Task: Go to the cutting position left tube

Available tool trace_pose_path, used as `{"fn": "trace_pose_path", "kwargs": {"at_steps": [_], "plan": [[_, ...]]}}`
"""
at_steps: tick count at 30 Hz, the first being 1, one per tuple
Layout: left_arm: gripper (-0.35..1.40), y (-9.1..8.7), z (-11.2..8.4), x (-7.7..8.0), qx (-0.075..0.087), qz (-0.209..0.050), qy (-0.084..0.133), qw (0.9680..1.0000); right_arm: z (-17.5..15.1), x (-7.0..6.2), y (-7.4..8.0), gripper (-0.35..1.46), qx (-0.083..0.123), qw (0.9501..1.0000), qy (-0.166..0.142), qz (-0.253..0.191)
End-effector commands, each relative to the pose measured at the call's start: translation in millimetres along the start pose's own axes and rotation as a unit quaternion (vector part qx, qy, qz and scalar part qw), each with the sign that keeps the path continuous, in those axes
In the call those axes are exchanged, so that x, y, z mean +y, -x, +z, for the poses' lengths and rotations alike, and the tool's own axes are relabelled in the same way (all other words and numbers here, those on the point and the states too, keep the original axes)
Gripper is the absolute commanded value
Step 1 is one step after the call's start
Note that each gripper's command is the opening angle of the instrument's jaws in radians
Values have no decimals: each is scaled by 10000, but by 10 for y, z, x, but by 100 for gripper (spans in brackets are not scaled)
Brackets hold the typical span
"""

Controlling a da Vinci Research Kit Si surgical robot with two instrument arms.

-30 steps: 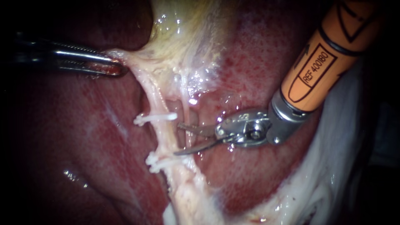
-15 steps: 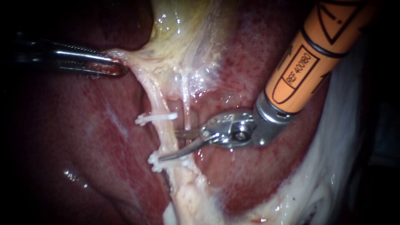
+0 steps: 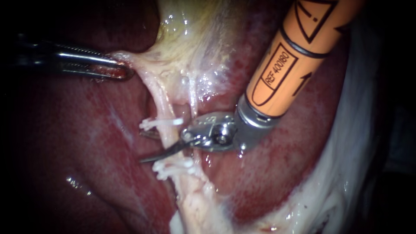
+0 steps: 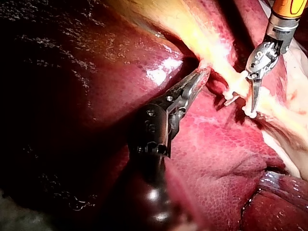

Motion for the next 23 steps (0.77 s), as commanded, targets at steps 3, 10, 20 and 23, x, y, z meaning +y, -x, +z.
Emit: {"fn": "trace_pose_path", "kwargs": {"at_steps": [3, 10, 20, 23], "plan": [[-35, 0, 0, 0, 0, 0, -1, 10000, 0, -9, -8, 143, 42, 10000, -36, 2], [-35, 0, 0, 0, 1, 0, -2, 10000, -5, -32, -32, 143, 127, 9998, -124, 43], [-35, 0, 0, 0, 1, 0, -2, 10000, -6, -34, -38, 143, 150, 9998, -136, 58], [-35, 0, 0, 0, 0, 0, -1, 10000, -5, -31, -35, 143, 140, 9996, -122, 200]]}}
